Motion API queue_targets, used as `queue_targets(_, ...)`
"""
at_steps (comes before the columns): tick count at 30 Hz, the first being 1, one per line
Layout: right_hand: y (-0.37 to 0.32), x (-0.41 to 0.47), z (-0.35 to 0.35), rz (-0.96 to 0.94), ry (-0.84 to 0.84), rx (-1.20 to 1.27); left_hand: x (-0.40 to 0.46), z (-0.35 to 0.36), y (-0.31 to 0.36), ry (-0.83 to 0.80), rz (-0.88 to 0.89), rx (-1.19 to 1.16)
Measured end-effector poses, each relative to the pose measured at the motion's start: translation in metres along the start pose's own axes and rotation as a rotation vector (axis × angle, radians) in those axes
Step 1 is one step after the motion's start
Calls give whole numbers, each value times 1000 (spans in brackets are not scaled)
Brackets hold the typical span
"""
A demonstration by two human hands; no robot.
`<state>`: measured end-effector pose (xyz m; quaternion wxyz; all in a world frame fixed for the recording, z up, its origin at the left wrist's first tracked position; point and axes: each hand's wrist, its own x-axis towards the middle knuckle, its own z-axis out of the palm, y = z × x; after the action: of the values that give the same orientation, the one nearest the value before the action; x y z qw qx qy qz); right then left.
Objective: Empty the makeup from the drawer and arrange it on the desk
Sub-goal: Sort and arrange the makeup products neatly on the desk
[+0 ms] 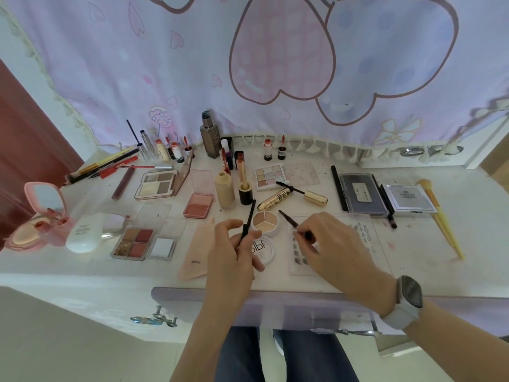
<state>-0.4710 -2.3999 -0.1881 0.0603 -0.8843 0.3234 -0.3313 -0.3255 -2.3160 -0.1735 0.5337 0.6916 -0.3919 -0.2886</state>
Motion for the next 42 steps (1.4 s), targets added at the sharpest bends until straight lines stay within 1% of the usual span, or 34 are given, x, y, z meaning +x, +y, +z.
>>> queue_targets(3,-4,-5,12,-75,-43,-56,-3,1,-3,30,-52,67)
queue_targets(5,-9,-9,16,-85,-120,-73,-2,0,-6,48,-59,161)
queue_targets(8,-12,-10,15,-100,-185,-44,-1,0,-6,86,15,318)
queue_targets(11,-2,-7,6,-92,-168,-45,-1,5,-1,119,116,432)
queue_targets(13,9,-8,0,-99,-219,-88,1,11,0,95,130,482)
queue_targets(16,19,-13,-3,-114,-345,-161,2,21,3,66,135,554)
queue_targets(18,20,-14,-4,-105,-371,-170,3,26,7,69,141,559)
queue_targets(20,20,-14,-5,-98,-371,-161,4,30,10,73,182,598)
queue_targets(23,22,-16,-6,-94,-359,-134,6,36,8,104,273,752)
queue_targets(27,27,-20,-8,-54,-292,-63,12,45,0,226,419,879)
queue_targets(30,30,-18,-8,43,-252,59,14,49,-7,235,439,928)
queue_targets(32,33,-18,-8,117,-245,123,14,52,-9,229,422,961)
queue_targets(36,35,-17,-9,196,-241,199,16,56,-10,251,451,949)
queue_targets(42,30,-13,-16,259,-275,274,14,55,-19,254,518,926)
